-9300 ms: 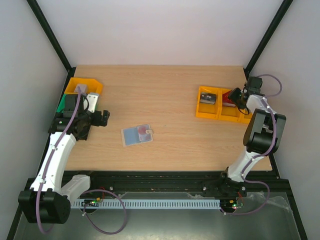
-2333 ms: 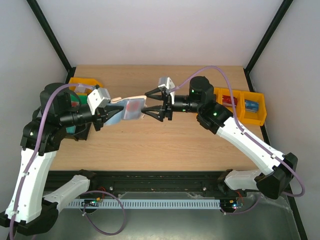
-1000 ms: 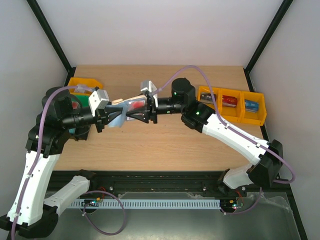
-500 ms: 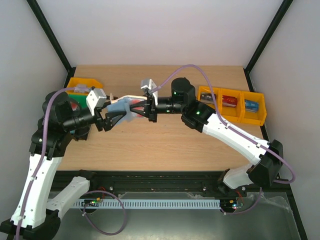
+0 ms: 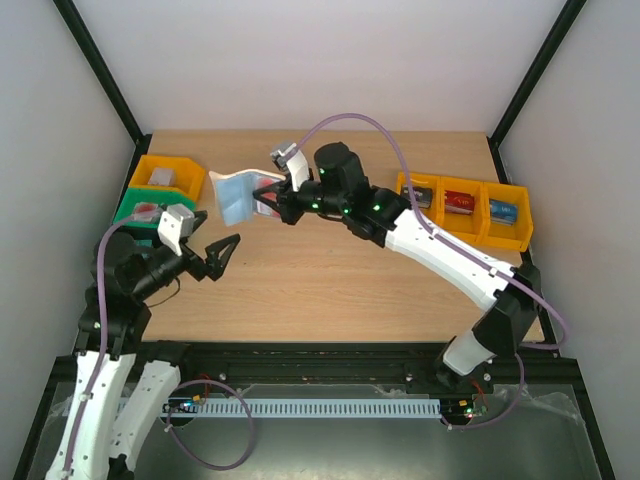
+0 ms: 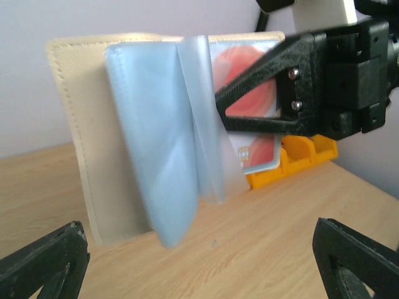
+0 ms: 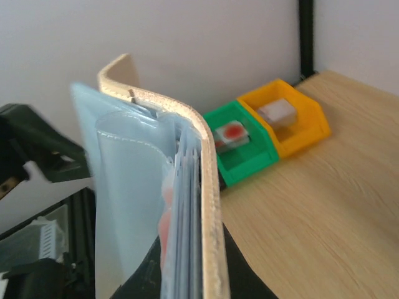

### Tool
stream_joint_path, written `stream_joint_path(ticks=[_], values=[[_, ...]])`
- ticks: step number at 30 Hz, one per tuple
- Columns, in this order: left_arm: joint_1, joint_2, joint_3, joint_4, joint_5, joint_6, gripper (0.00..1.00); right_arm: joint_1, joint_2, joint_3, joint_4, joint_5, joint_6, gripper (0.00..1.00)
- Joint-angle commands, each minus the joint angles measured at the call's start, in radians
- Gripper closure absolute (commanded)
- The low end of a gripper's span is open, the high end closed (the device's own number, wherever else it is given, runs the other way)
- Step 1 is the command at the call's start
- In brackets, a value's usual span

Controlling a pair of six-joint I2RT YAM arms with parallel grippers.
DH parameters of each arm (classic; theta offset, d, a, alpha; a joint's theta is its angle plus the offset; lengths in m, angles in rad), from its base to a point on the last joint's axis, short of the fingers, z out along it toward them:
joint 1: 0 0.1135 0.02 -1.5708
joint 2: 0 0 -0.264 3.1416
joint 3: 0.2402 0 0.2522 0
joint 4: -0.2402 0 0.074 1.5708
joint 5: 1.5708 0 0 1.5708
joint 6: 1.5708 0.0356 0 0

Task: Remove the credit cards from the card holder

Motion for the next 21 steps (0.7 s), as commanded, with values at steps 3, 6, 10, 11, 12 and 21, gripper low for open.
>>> stream_joint_path(ticks=[3,6,10,11,12,21], values=[[0.024,-0.117,-0.148,0.2,-0.096,-0.243,0.01,0.026,0.082,0.146,-0.155,0.299,0.132,0.98],[0.026,-0.156,-0.199,0.234,-0.11,-0.304,0.01,0.057,0.183,0.291,-0.321,0.455,0.165,0.98],[0.026,-0.184,-0.224,0.219,-0.137,-0.309,0.01,0.12,0.35,0.54,-0.56,0.676,0.177,0.98],[0.026,-0.186,-0.226,0.214,-0.144,-0.303,0.01,0.138,0.379,0.593,-0.602,0.704,0.172,0.98],[0.025,-0.187,-0.228,0.209,-0.149,-0.297,0.01,0.155,0.406,0.635,-0.638,0.738,0.168,0.98],[0.024,-0.156,-0.285,0.257,-0.113,-0.313,0.01,0.201,0.409,0.68,-0.65,0.603,0.099,0.98]])
